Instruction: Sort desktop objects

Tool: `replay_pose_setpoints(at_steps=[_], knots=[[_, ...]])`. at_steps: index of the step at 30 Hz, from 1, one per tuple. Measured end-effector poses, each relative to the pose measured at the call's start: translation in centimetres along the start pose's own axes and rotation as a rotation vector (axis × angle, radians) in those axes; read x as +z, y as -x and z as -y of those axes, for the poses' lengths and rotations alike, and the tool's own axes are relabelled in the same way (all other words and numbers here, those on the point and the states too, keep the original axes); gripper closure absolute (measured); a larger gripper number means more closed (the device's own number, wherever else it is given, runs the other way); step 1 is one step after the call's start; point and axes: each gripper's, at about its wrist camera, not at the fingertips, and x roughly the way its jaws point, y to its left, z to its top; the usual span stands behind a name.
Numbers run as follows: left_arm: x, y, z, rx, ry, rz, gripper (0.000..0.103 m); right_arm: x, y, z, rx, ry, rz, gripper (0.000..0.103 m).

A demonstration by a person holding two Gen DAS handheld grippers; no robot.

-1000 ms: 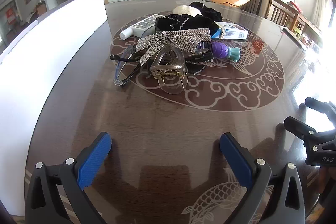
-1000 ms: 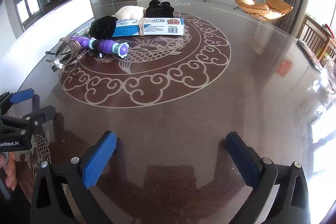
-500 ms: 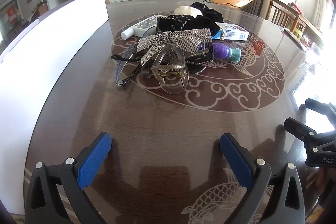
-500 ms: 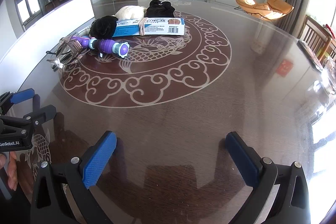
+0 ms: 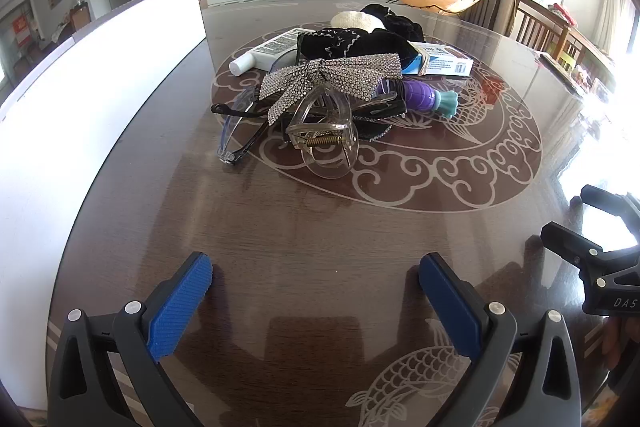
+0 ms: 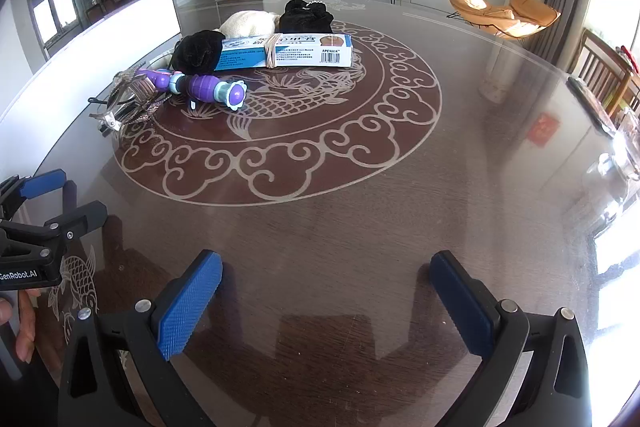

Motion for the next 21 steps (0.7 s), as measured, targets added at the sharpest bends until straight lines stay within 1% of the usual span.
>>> replay_pose_setpoints(at_steps=[21], knots=[[-0.02, -0.01, 0.09, 0.004, 0.004, 0.002, 0.0, 0.0, 0.04, 0.01, 0.001, 0.0, 0.0, 0.0]])
